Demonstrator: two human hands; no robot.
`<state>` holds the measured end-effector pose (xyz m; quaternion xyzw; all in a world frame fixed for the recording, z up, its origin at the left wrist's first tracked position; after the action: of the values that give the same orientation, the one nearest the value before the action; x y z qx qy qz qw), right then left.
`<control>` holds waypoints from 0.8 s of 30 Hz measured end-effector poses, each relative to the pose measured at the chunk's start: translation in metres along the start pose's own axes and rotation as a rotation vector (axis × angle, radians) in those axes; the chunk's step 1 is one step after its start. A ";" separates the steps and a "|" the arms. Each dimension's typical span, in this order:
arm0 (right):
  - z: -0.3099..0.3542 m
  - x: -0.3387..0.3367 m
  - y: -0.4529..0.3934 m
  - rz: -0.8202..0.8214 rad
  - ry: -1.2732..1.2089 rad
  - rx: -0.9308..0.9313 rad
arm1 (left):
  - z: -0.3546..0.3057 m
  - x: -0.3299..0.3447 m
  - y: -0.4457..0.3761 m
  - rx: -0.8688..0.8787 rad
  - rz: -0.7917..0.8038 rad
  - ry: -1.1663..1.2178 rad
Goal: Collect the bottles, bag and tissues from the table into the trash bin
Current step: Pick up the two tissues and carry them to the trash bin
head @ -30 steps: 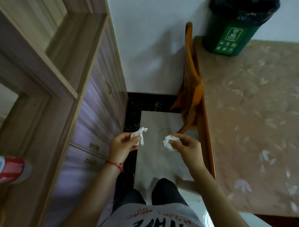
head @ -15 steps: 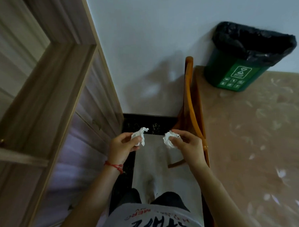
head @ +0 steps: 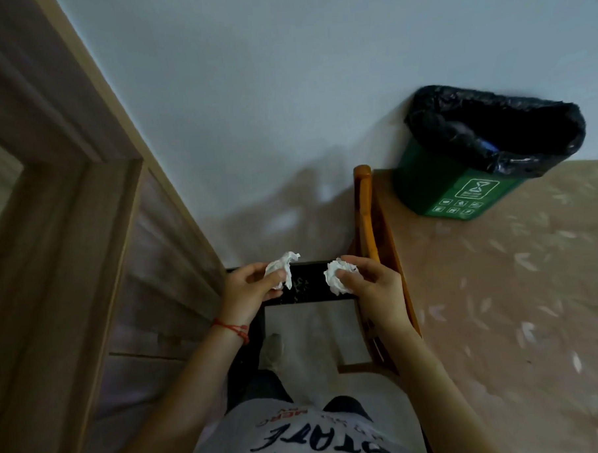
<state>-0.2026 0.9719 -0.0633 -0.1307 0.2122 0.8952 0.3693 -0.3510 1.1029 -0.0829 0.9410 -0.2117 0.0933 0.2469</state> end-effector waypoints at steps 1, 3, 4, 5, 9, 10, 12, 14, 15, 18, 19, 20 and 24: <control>0.004 0.002 -0.008 -0.020 -0.011 0.012 | -0.006 0.003 -0.012 -0.009 0.020 -0.009; 0.011 0.004 -0.021 -0.058 -0.027 0.037 | -0.019 0.009 -0.036 -0.018 0.060 -0.038; 0.014 0.005 -0.027 -0.080 -0.033 0.046 | -0.025 0.013 -0.047 -0.021 0.080 -0.050; 0.018 0.006 -0.032 -0.102 -0.039 0.049 | -0.030 0.017 -0.057 -0.024 0.099 -0.059; 0.027 0.004 -0.048 -0.207 -0.077 0.083 | -0.043 0.034 -0.093 -0.048 0.171 -0.094; 0.028 0.003 -0.051 -0.240 -0.094 0.098 | -0.044 0.039 -0.100 -0.058 0.199 -0.107; 0.028 0.000 -0.054 -0.309 -0.126 0.136 | -0.043 0.051 -0.111 -0.086 0.250 -0.129; 0.026 -0.005 -0.055 -0.381 -0.161 0.170 | -0.043 0.065 -0.120 -0.105 0.309 -0.162; 0.025 -0.009 -0.054 -0.415 -0.178 0.183 | -0.043 0.073 -0.123 -0.109 0.342 -0.179; 0.022 -0.020 -0.050 -0.504 -0.201 0.221 | -0.042 0.096 -0.130 -0.122 0.438 -0.217; 0.021 -0.024 -0.048 -0.526 -0.204 0.237 | -0.041 0.103 -0.132 -0.129 0.467 -0.234; 0.019 -0.028 -0.047 -0.548 -0.204 0.252 | -0.041 0.110 -0.133 -0.138 0.496 -0.249; 0.012 -0.044 -0.043 -0.617 -0.218 0.307 | -0.036 0.141 -0.133 -0.171 0.598 -0.281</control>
<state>-0.1422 0.9790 -0.0478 -0.0354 0.2539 0.7081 0.6580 -0.1683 1.1762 -0.0691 0.8168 -0.5173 0.0130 0.2551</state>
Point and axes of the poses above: each hand's wrist, its own y-axis away from the middle knuckle, its own x-axis out of the palm, z = x × y, the point moved 3 cm from there along -y, towards the middle knuckle, and after that the axes turned 14 degrees about y, right-handed, at the moved point
